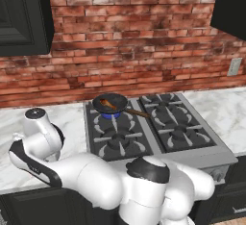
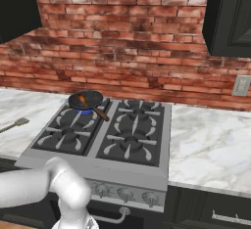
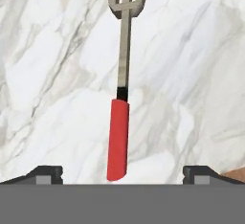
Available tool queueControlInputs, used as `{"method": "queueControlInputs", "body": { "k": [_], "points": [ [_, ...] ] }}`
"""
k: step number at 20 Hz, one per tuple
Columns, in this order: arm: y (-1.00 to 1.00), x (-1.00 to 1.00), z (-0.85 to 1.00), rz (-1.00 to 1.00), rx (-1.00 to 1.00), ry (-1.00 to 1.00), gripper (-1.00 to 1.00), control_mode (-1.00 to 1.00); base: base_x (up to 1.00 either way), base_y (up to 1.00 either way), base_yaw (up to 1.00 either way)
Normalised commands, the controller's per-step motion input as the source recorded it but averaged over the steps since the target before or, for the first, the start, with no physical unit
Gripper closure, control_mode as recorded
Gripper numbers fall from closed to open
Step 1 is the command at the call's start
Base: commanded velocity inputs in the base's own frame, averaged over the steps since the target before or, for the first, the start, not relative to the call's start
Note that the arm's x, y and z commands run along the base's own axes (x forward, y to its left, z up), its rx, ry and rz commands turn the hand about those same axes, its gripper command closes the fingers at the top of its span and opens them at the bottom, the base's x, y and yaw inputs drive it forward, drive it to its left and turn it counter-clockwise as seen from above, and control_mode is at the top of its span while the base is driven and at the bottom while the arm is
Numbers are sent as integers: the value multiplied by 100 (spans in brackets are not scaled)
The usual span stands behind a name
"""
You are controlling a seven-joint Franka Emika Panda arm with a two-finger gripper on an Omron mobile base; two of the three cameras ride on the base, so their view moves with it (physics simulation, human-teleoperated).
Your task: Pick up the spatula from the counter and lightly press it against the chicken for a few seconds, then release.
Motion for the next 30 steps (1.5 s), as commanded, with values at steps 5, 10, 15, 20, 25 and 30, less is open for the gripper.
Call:
{"method": "queueControlInputs", "body": {
  "k": [5,10,15,20,25,30],
  "points": [
    [0,5,-27,-1,0,5,-100,-100,0,0,0],
    [1,12,-23,-1,-1,4,-100,-100,0,0,0],
    [6,16,-19,-1,-3,3,-100,-100,0,0,0],
    [23,25,-14,-1,-4,3,-100,-100,0,0,0],
    [25,27,-15,0,-3,4,-100,-100,0,0,0],
    [15,21,-24,-1,-3,7,100,-100,0,0,0]
  ]
}}
